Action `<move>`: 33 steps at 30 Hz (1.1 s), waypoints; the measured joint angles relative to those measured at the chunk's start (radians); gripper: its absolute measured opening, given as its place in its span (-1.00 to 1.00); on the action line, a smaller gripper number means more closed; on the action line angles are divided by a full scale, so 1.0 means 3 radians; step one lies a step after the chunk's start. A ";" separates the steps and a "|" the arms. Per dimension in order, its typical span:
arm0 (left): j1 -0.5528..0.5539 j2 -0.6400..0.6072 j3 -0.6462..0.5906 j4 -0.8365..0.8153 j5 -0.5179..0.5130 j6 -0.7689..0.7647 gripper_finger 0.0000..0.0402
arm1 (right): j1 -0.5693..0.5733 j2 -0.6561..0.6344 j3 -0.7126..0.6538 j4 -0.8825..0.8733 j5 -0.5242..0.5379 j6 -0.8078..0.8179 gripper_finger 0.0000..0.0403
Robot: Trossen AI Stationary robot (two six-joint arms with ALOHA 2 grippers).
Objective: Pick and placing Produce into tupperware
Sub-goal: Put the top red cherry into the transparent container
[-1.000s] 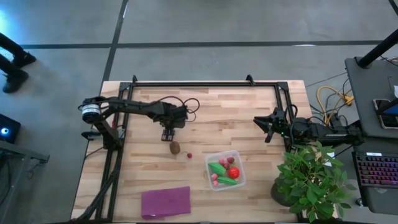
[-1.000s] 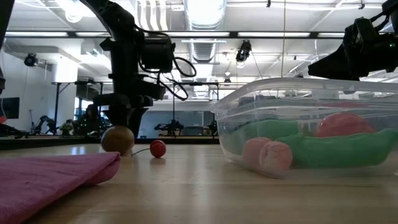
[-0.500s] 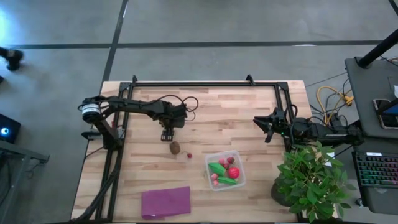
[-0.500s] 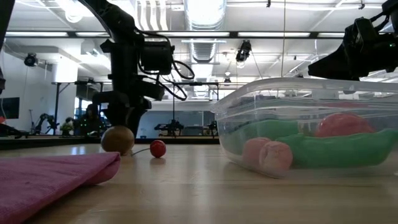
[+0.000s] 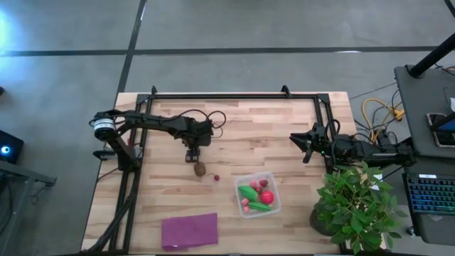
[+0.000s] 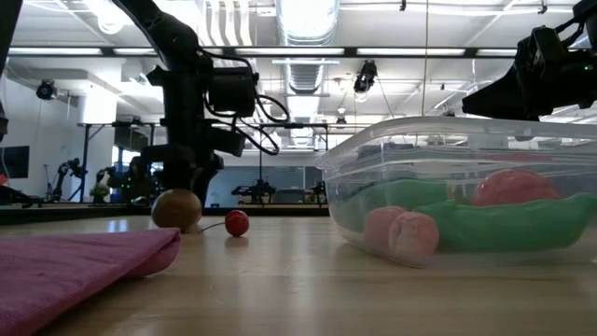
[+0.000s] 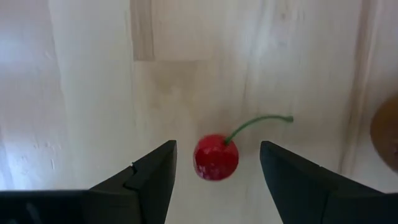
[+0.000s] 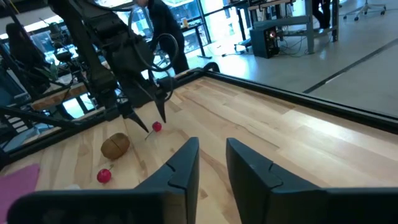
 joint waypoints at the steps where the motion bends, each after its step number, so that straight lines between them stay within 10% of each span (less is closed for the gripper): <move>1: -0.0001 0.0000 -0.0001 0.0029 0.0000 -0.0001 0.08 | 0.0000 0.0000 0.0000 0.0000 0.0000 0.0000 -0.62; 33: 0.0004 0.0000 -0.0062 0.0083 -0.0001 0.0082 -0.60 | 0.0000 0.0000 0.0000 0.0000 0.0000 0.0000 -0.60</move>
